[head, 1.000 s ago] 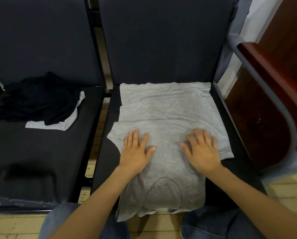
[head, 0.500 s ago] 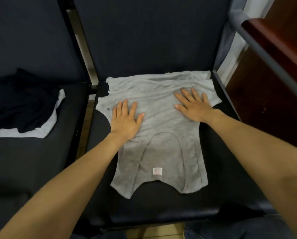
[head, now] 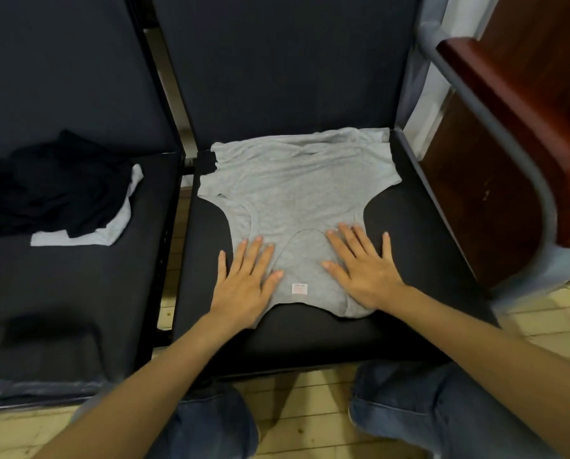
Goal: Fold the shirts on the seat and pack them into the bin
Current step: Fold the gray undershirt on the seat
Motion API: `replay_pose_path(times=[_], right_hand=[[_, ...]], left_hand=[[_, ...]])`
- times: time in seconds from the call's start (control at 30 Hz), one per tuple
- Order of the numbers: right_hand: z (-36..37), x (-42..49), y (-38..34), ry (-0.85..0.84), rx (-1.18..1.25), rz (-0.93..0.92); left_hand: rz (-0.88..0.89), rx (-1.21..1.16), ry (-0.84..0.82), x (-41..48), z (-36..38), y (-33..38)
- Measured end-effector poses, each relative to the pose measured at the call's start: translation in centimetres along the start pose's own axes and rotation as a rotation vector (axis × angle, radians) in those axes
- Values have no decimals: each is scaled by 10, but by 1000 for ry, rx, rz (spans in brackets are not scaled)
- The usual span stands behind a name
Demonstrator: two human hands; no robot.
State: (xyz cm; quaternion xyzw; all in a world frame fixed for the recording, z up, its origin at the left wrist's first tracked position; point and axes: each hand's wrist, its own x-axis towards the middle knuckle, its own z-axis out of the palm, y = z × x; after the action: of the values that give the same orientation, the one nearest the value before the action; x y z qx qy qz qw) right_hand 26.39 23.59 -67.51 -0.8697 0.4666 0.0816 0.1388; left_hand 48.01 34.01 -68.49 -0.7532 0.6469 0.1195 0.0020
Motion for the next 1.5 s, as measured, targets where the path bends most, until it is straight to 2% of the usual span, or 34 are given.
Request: replay_pose_path(times=[0.13,0.2,0.23,0.27,0.33,0.4,0.47,0.57,0.67,0.73,0.77,0.83,0.97,1.13,1.2,1.3,1.37,1.5], right_hand=[[-18,14,21,-65,-121,-105],[-29,8,19,-61,-65,-135],[-31,0,14,14,6,-114],[-32,-10,9,126,93,-52],[-27,-32,1,284,210,172],[-19,-51,-2,235,226,400],[-14,-62,-2,160,219,469],[-12,-67,-3,169,373,434],[-12,-69,-4,278,620,363],[-18,-67,-3,321,838,388],[-22,-60,0,331,867,413],[-24,-45,7,347,782,450],[-25,-7,16,322,619,498],[-22,21,10,363,522,451],[-23,25,7,443,565,406],[-32,20,3,557,778,311],[-35,14,0,484,804,276],[-30,2,-3,221,778,311]], left_hand=[[-89,-163,80,-10,2,10],[-127,-375,221,-21,-3,18],[-171,-465,310,-27,-5,20],[-224,-501,377,-34,-6,21],[-361,-484,370,-47,-8,22],[-465,-478,279,-55,-7,22],[-481,-498,247,-56,-9,23],[-502,-536,258,-49,-13,25],[-499,-510,248,-32,-19,26],[-483,-486,236,-16,-26,27],[-472,-465,232,-5,-30,28],[-464,-461,220,14,-36,27],[-549,-605,205,53,-43,22],[-581,-568,317,78,-46,17],[-554,-606,427,78,-49,16],[-479,-638,560,64,-51,14],[-479,-592,570,53,-45,5],[-519,-456,405,39,-32,-8]])
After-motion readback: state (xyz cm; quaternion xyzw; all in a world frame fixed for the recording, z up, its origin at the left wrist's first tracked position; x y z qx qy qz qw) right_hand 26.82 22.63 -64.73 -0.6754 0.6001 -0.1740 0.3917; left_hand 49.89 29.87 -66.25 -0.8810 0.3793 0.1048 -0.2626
